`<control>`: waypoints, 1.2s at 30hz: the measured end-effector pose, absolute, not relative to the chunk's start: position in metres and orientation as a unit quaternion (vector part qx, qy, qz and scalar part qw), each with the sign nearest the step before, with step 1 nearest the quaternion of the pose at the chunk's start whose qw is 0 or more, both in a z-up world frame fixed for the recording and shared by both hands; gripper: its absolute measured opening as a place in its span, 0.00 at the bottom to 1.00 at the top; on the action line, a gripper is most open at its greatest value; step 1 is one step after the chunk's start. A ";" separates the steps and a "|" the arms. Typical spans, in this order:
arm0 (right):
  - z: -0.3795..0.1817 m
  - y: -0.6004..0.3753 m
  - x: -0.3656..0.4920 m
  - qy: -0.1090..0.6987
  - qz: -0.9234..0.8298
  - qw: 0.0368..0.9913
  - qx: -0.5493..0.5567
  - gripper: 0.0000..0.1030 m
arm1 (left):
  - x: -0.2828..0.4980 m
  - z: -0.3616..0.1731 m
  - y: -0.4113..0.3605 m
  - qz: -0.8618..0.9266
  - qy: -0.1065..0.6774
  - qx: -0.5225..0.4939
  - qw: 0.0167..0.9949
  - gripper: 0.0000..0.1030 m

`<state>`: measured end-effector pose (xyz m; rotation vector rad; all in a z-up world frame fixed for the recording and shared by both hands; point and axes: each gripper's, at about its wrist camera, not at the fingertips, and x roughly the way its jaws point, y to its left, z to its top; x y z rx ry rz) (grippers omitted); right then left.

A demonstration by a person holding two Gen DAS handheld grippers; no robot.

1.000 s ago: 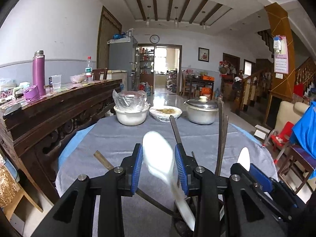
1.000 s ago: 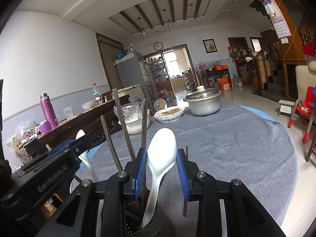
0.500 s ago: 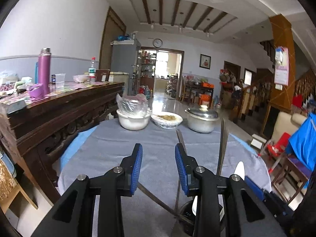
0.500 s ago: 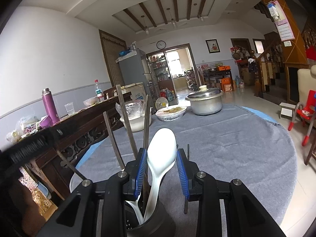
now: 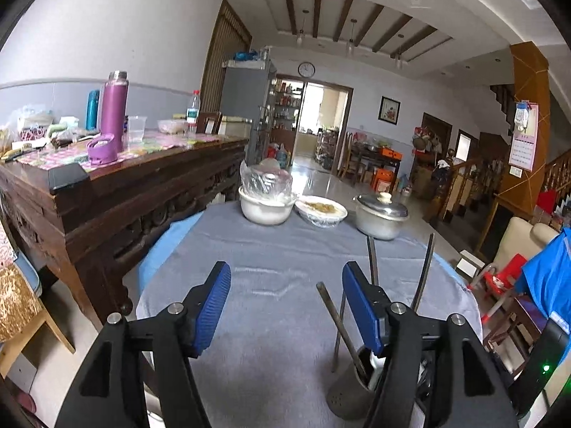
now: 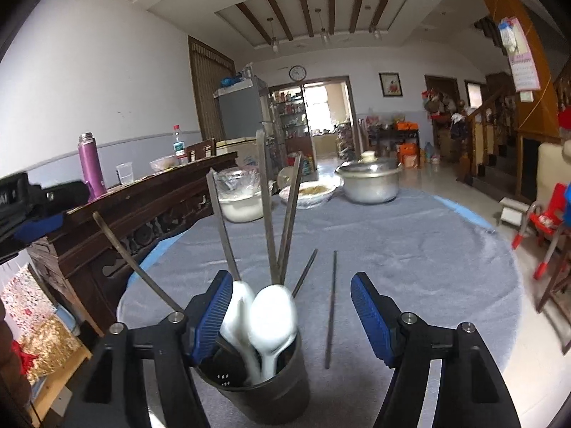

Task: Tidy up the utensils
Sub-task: 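Withdraw both grippers from the cup and move the right gripper to the loose chopsticks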

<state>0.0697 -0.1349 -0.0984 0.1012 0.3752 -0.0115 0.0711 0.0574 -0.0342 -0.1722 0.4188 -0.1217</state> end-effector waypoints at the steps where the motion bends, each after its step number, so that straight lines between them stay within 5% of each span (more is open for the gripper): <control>1: -0.096 -0.133 0.069 0.190 -0.012 0.981 0.041 0.71 | 0.069 -0.034 0.058 -0.061 0.210 -0.087 0.972 0.64; 36: -0.056 -0.191 0.069 0.306 -0.128 0.943 0.031 0.71 | 0.049 -0.036 0.056 -0.037 0.257 -0.042 0.965 0.66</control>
